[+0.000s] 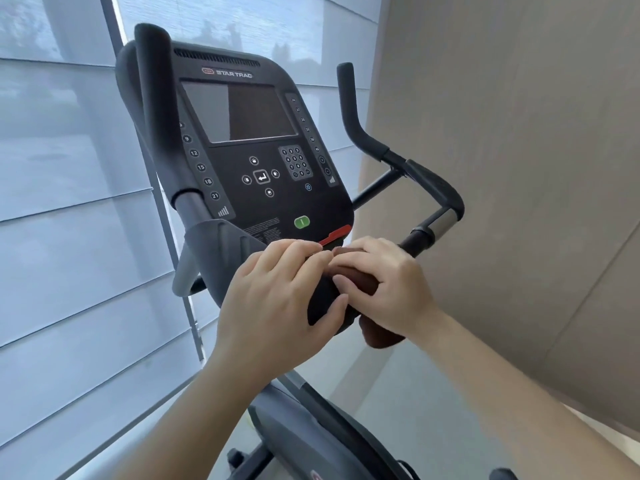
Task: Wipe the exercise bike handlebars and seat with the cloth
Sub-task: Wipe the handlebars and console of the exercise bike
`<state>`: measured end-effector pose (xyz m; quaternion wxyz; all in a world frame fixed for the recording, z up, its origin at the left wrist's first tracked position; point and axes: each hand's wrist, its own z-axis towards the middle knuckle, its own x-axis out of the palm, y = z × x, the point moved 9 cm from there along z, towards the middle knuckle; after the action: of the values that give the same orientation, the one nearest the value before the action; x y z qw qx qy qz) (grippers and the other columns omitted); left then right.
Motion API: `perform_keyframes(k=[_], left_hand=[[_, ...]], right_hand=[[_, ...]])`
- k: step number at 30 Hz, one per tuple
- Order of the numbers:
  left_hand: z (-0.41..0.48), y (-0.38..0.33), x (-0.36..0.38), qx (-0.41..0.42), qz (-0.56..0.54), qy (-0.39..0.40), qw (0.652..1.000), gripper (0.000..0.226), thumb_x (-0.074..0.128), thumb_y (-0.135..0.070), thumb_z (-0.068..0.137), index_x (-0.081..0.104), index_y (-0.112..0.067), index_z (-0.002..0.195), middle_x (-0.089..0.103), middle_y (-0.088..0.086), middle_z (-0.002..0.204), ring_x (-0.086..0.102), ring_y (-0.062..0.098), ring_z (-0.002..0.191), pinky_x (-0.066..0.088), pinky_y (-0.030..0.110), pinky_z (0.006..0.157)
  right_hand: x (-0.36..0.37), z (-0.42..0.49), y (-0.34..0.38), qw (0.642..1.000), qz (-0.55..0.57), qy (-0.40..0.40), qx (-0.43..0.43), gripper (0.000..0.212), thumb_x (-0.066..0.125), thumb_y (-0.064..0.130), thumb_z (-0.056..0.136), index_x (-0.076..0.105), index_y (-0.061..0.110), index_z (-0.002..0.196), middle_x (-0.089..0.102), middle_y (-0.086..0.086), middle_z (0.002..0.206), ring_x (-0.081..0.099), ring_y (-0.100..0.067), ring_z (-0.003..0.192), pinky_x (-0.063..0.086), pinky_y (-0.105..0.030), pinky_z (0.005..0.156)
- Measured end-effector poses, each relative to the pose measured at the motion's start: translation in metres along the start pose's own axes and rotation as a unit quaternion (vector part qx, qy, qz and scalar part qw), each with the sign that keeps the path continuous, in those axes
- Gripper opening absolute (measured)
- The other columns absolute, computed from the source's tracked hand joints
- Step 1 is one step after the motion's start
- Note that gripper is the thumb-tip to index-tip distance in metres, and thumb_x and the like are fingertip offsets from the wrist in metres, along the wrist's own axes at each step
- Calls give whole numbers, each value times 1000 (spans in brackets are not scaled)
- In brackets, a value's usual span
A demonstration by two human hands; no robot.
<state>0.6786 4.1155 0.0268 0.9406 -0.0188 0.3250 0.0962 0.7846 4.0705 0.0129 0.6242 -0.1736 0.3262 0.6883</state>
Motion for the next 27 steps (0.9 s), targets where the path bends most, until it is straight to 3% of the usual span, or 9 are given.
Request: perform_keyframes(k=[2, 6, 9, 12, 15, 18, 21, 24, 27], left_hand=[[0, 0, 0, 1, 4, 5, 1000, 37, 53, -42, 80, 64, -15, 103, 65, -2, 105, 56, 20, 99, 40, 29, 79], [-1, -4, -1, 9, 31, 10, 999, 36, 55, -39, 79, 66, -13, 101, 66, 1, 105, 58, 23, 99, 38, 31, 83], [-2, -5, -4, 1, 51, 8, 999, 36, 56, -40, 80, 68, -13, 99, 66, 2, 105, 59, 25, 99, 37, 36, 88], [-9, -9, -2, -22, 71, 9, 997, 38, 57, -42, 80, 68, -11, 99, 65, 6, 107, 59, 28, 99, 37, 42, 90], [-20, -21, 2, -34, 90, -8, 995, 35, 60, -41, 81, 68, -11, 96, 66, 7, 105, 58, 27, 96, 39, 40, 86], [-31, -29, 9, -43, 114, -24, 992, 31, 62, -37, 81, 67, -10, 94, 67, 8, 103, 58, 26, 95, 40, 38, 84], [-35, -29, 12, -64, 126, -63, 988, 29, 65, -33, 80, 69, -7, 92, 68, 10, 100, 57, 24, 96, 42, 40, 85], [-36, -29, 12, -89, 137, -90, 982, 28, 68, -33, 75, 71, -6, 84, 69, 8, 94, 61, 25, 92, 43, 40, 81], [-33, -30, 9, -107, 137, -93, 980, 25, 69, -31, 74, 71, -7, 81, 68, 6, 91, 62, 25, 88, 43, 39, 79]], right_hand=[[-10, 4, -14, 1000, 4, -6, -10, 23, 57, 28, 82, 72, 15, 92, 70, -3, 93, 63, -22, 86, 50, -36, 81], [-30, 9, -83, 993, -29, -43, 106, 13, 61, 17, 83, 71, 11, 91, 69, -7, 94, 60, -25, 90, 49, -45, 83], [-29, -7, -83, 985, -41, -116, 119, 20, 56, 25, 85, 70, 12, 93, 67, -7, 98, 58, -24, 93, 48, -34, 86], [-20, -32, -46, 967, -23, -237, 88, 27, 52, 31, 85, 70, 12, 94, 67, -11, 99, 57, -25, 91, 40, -22, 85], [-8, -39, -17, 960, 7, -279, 2, 27, 53, 34, 85, 69, 15, 94, 68, -12, 98, 61, -26, 91, 44, -30, 86], [-11, -40, -30, 955, -5, -286, -76, 24, 54, 33, 84, 63, 16, 99, 69, -16, 97, 62, -30, 89, 50, -38, 83], [-22, -42, -70, 938, 8, -344, -38, 25, 54, 26, 83, 68, 8, 92, 68, -22, 95, 62, -36, 86, 53, -46, 75], [-12, -46, -74, 921, 53, -381, 60, 25, 53, 25, 84, 69, 8, 91, 67, -21, 97, 61, -38, 91, 51, -49, 80], [2, -51, -25, 927, 78, -366, -6, 21, 55, 29, 83, 64, 17, 96, 68, -18, 98, 61, -36, 95, 49, -44, 86]])
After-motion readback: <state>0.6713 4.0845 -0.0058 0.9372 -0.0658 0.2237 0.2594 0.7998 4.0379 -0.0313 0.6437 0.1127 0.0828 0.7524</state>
